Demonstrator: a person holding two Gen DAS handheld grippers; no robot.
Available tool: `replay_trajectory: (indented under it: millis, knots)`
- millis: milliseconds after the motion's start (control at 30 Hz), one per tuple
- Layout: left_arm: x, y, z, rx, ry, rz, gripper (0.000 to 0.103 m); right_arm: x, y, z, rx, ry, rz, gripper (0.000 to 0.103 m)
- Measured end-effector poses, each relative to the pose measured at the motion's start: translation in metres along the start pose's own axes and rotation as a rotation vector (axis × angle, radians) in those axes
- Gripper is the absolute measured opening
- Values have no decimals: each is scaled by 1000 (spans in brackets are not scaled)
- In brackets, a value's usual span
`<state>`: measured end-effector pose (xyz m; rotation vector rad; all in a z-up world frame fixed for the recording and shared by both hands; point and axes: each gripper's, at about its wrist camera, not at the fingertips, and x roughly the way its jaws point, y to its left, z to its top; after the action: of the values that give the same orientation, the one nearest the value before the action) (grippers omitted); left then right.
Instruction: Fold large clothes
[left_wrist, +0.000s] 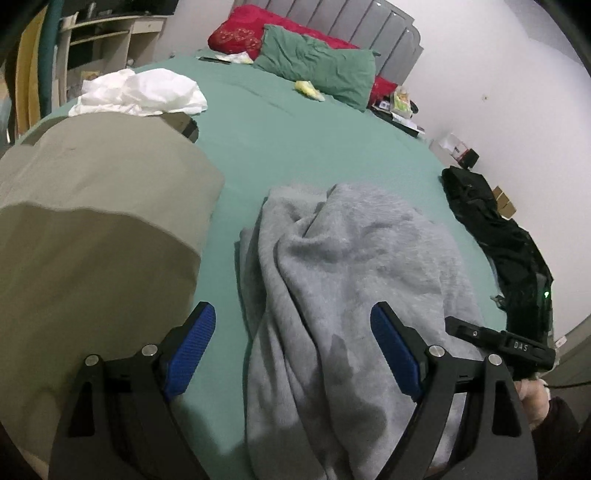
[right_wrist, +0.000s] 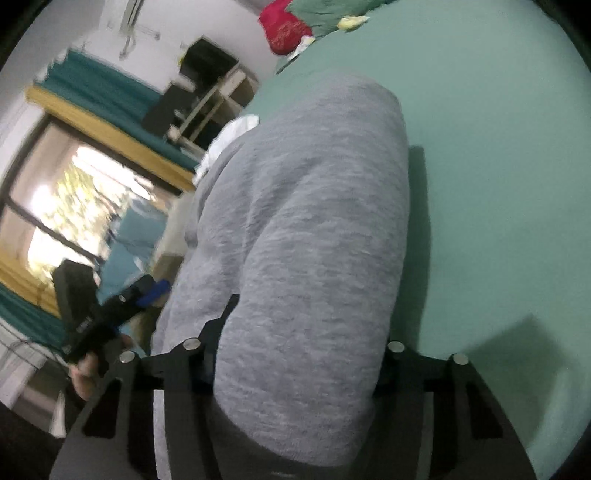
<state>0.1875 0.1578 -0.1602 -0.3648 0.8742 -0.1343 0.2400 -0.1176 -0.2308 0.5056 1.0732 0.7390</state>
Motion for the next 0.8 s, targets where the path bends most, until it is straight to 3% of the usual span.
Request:
replay_trajectory:
  millis: [233, 367, 600, 700, 800]
  knots:
    - [-25, -20, -18, 48, -6, -48, 88, -40, 39, -3, -170, 1, -148, 51]
    - [-17, -35, -21, 44, 18, -93, 88, -74, 21, -12, -181, 11, -207, 51]
    - [43, -66, -39, 7, 160, -183, 88, -102, -18, -33, -88, -1, -190, 52]
    - [74, -71, -51, 9, 241, -172, 88, -99, -25, -33, -60, -1, -165, 56]
    - [85, -75, -57, 24, 249, -192, 90, -99, -30, -33, -54, 1, -151, 62]
